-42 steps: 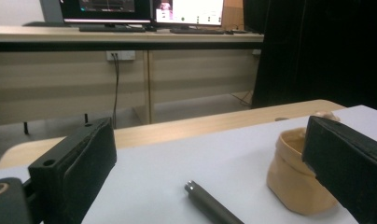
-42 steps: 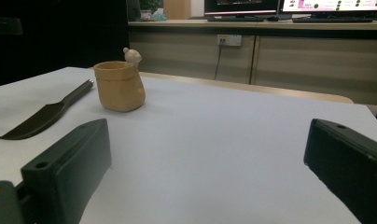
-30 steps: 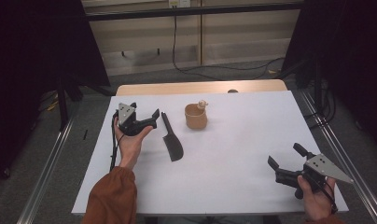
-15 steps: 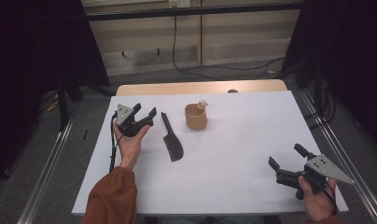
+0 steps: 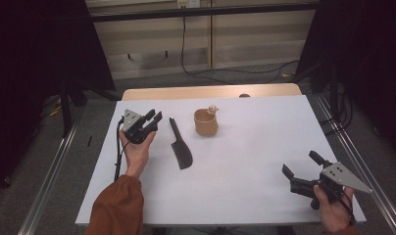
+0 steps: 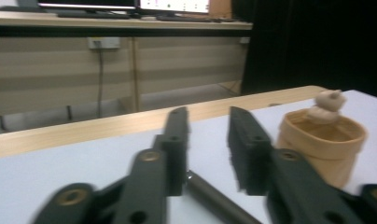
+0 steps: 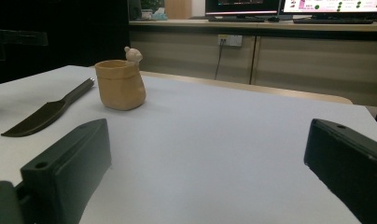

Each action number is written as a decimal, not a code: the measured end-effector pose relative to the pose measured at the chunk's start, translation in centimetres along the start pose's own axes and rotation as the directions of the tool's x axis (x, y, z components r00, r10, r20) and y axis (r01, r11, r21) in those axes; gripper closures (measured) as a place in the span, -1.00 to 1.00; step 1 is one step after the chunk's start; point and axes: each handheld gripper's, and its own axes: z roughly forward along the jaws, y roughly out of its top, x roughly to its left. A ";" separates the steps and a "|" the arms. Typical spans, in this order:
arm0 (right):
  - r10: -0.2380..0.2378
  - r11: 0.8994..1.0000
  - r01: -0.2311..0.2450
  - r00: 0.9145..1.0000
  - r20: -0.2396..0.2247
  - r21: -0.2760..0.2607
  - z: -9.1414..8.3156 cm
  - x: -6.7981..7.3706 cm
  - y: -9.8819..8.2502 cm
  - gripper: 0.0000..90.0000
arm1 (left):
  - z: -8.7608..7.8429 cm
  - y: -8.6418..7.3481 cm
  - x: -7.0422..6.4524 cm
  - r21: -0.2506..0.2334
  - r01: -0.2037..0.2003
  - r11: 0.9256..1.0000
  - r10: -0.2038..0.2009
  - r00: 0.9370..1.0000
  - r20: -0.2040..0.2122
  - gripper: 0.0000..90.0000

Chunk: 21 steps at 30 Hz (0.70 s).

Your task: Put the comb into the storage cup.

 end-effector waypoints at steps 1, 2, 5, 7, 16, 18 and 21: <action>0.000 1.000 0.000 1.000 0.000 0.000 0.0 0.0 0.0 -1.00 | 0.0 0.0 0.0 0.007 -0.001 1.000 0.001 1.000 0.013 0.64; -0.001 1.000 0.001 1.000 -0.001 0.001 0.0 0.0 0.0 -1.00 | 0.0 0.0 0.0 0.009 0.003 1.000 -0.003 1.000 0.018 0.71; 0.000 1.000 0.000 1.000 -0.001 0.000 0.0 0.0 0.0 -1.00 | 0.0 0.0 0.0 0.011 0.019 1.000 -0.019 0.999 0.029 0.85; 0.000 1.000 0.000 1.000 -0.001 0.000 0.0 0.0 0.0 -1.00 | -0.2 0.1 0.1 0.023 0.027 0.999 -0.028 0.999 0.040 1.00; -0.003 1.000 0.003 1.000 -0.001 0.002 0.0 0.0 0.0 -1.00 | 0.0 -0.1 0.5 0.090 0.080 0.993 -0.084 0.995 0.045 1.00; -0.003 1.000 0.003 1.000 -0.005 0.001 0.0 0.0 0.0 -1.00 | 0.1 -0.2 0.6 0.135 0.093 0.987 -0.098 0.994 0.036 1.00; -0.004 1.000 0.004 1.000 -0.005 0.001 0.0 0.0 0.0 -1.00 | 0.4 0.1 0.7 0.228 0.077 0.971 -0.093 0.994 0.059 1.00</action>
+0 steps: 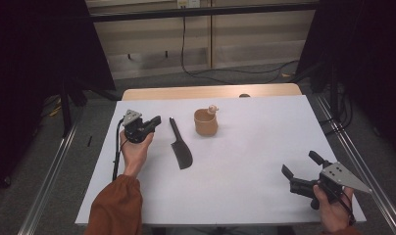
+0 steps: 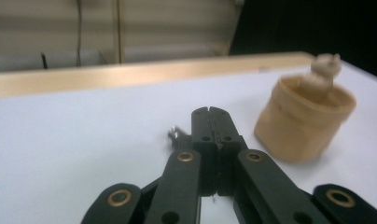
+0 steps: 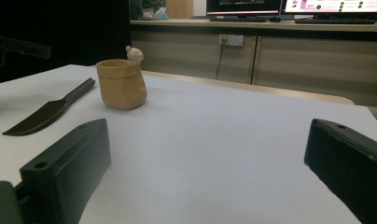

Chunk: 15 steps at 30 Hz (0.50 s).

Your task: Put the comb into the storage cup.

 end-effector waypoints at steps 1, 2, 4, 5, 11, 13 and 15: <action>0.000 1.000 0.000 1.000 0.000 0.000 0.0 0.0 0.0 -1.00 | 0.0 0.0 0.0 0.000 0.000 1.000 0.000 1.000 0.000 1.00; 0.001 1.000 -0.001 1.000 0.000 0.001 0.0 0.0 0.0 -1.00 | 0.0 0.1 0.0 0.018 0.009 1.000 -0.009 1.000 0.003 1.00; 0.001 1.000 -0.001 1.000 0.001 0.001 0.0 0.0 0.0 -1.00 | 0.1 0.3 -0.2 0.064 0.011 0.998 -0.012 1.000 0.012 1.00; 0.001 1.000 -0.001 1.000 0.000 0.000 0.0 0.0 0.0 -1.00 | 0.1 0.4 -0.4 0.083 0.005 0.997 -0.006 1.000 0.007 1.00; -0.001 1.000 0.001 1.000 0.002 0.001 0.1 0.0 0.0 -1.00 | 0.6 1.2 -0.7 0.172 0.027 0.985 -0.025 1.000 -0.014 0.99; -0.002 1.000 0.002 1.000 0.001 0.002 0.1 0.0 0.0 -1.00 | 1.2 1.5 -0.5 0.238 0.030 0.971 -0.022 0.999 -0.036 1.00; -0.005 1.000 0.005 1.000 0.001 0.002 0.1 0.0 0.0 -1.00 | 1.5 1.6 -0.4 0.252 0.038 0.967 -0.028 0.999 -0.043 1.00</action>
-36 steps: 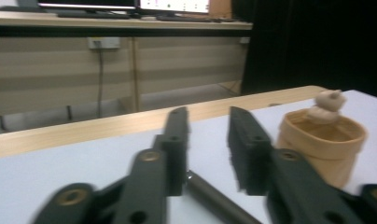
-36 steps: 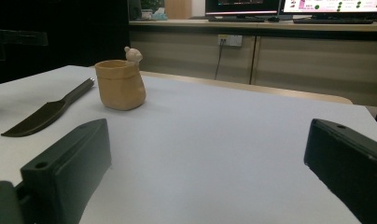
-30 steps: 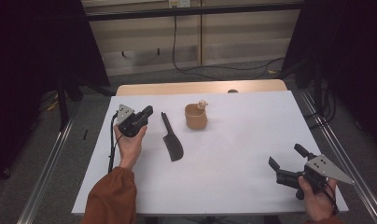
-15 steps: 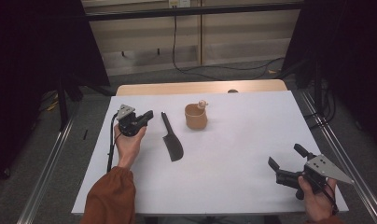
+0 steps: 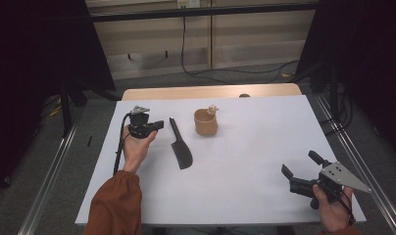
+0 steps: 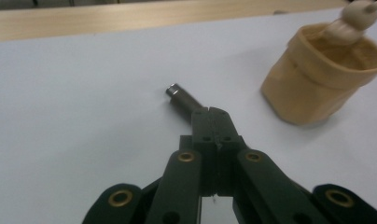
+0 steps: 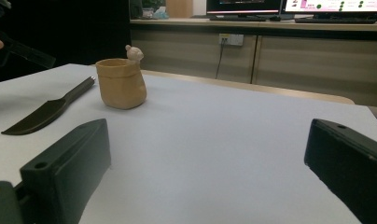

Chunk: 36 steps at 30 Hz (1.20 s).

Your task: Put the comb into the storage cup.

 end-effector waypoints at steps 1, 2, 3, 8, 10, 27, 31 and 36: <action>-0.004 1.000 0.004 1.000 -0.003 0.002 0.0 0.0 0.0 -1.00 | 0.3 0.1 0.1 0.018 0.007 1.000 -0.007 1.000 0.000 1.00; -0.004 1.000 0.004 1.000 -0.003 0.002 0.0 0.0 0.0 -1.00 | 0.5 0.1 0.2 0.032 0.023 0.999 -0.023 1.000 -0.001 1.00; -0.007 1.000 0.007 1.000 0.000 0.003 0.0 0.1 0.0 -1.00 | 1.0 0.1 0.4 0.057 0.040 0.998 -0.040 0.999 0.003 1.00; -0.001 1.000 0.001 1.000 0.000 0.012 0.0 0.0 -0.1 -1.00 | 2.0 0.0 0.3 0.080 0.048 0.996 -0.047 0.999 -0.011 1.00; -0.003 1.000 0.003 1.000 0.001 0.011 0.0 0.0 -0.1 -1.00 | 2.5 0.0 0.2 0.098 0.044 0.994 -0.042 0.999 -0.021 1.00; -0.011 1.000 0.011 1.000 -0.005 0.013 0.0 0.1 -0.1 -1.00 | 4.9 -0.6 -0.4 0.166 0.044 0.985 -0.034 0.997 -0.067 1.00; -0.011 1.000 0.011 1.000 -0.004 0.012 -0.1 0.1 -0.1 -1.00 | 5.3 -0.9 -0.2 0.166 0.054 0.985 -0.043 0.997 -0.067 1.00; -0.016 1.000 0.017 1.000 -0.008 0.020 0.0 0.1 -0.1 -1.00 | 5.5 -0.9 -0.5 0.170 0.039 0.985 -0.026 0.997 -0.077 1.00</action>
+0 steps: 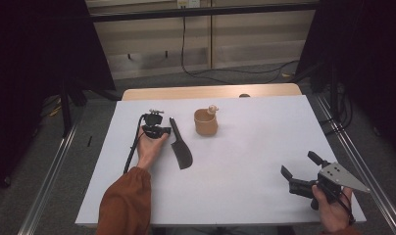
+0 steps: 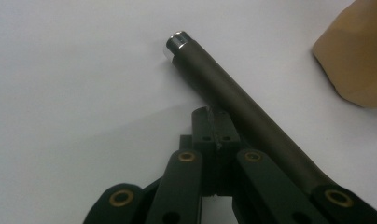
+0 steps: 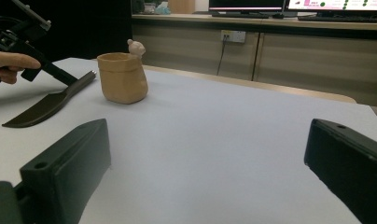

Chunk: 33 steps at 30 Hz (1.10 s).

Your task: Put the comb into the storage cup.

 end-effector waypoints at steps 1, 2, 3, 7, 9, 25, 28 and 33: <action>-0.002 1.000 0.002 1.000 0.001 -0.001 0.0 0.0 0.0 -1.00 | 0.0 0.0 0.0 0.000 -0.002 1.000 0.002 1.000 0.000 1.00; -0.002 1.000 0.002 1.000 0.001 -0.001 0.0 0.0 0.0 -1.00 | 0.0 0.0 0.0 0.000 -0.005 1.000 0.005 1.000 0.000 1.00; 0.000 1.000 0.000 1.000 0.000 -0.001 0.0 0.0 0.0 -1.00 | 0.1 0.0 0.0 -0.003 -0.006 1.000 0.006 1.000 -0.002 1.00; 0.000 1.000 0.000 1.000 -0.001 0.000 0.1 0.0 0.0 -1.00 | 0.2 0.2 0.0 -0.002 -0.002 1.000 0.002 1.000 0.003 1.00; -0.002 1.000 0.002 1.000 -0.004 0.003 0.2 0.0 0.0 -1.00 | 0.3 0.2 0.0 -0.002 -0.002 1.000 0.002 1.000 0.002 1.00; -0.002 1.000 0.002 1.000 -0.008 0.002 0.4 0.1 0.0 -1.00 | 0.6 0.2 -0.4 -0.022 -0.038 0.999 0.038 0.999 -0.015 1.00; -0.003 1.000 0.003 1.000 -0.013 0.004 0.4 0.1 0.0 -1.00 | 0.7 0.3 -0.5 -0.027 -0.050 0.998 0.050 0.999 -0.012 1.00; 0.002 1.000 -0.002 1.000 -0.011 0.003 0.4 0.1 0.0 -1.00 | 0.7 0.6 -1.2 -0.002 -0.075 0.997 0.075 0.997 -0.019 1.00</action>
